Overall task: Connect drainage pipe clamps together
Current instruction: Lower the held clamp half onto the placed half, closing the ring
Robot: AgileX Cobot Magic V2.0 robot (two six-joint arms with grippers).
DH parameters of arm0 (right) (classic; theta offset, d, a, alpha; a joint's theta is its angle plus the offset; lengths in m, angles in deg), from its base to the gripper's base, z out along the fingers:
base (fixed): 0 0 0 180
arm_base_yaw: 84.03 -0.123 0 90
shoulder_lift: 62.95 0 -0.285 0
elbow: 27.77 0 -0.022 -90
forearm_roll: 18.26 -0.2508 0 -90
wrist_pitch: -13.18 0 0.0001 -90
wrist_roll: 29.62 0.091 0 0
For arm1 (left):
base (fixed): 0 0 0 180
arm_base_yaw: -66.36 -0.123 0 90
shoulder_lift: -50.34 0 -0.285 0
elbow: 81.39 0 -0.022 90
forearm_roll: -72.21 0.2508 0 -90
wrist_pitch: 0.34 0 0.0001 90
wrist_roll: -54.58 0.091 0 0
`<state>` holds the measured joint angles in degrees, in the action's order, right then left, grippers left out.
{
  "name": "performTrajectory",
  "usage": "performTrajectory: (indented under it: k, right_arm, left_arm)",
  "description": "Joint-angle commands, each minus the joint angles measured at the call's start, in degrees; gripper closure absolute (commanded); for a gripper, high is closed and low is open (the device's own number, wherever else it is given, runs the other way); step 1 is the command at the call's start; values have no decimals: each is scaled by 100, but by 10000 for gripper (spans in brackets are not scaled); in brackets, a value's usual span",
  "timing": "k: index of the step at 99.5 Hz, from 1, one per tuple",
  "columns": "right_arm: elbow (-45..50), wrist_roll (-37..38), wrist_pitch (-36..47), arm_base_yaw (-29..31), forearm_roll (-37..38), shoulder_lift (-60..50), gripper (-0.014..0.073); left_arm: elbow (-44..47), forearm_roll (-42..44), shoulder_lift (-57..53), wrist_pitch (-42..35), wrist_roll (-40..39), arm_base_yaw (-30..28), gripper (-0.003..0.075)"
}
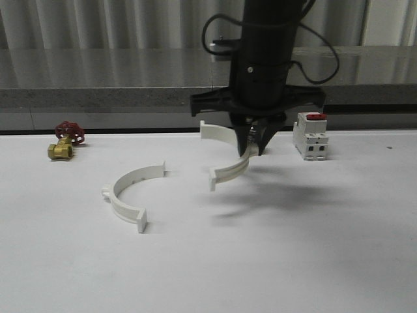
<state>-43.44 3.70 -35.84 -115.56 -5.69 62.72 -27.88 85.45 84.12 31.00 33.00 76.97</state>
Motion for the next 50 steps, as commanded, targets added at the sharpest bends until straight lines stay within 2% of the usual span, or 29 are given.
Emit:
performTrajectory:
  k: [1,24,50]
  right_arm:
    - [-355,205,-15,-133,170,-85,553]
    - [-491,498,-19,-408,170,179,553]
    - [-491,902,143,-434,154,179,553]
  left_arm:
    - [-156,36,20,-345,-42,-2,741]
    - [-156,36,20,-345,-42,-2,741]
    - [-156,0,20,-345,-42,-2,741]
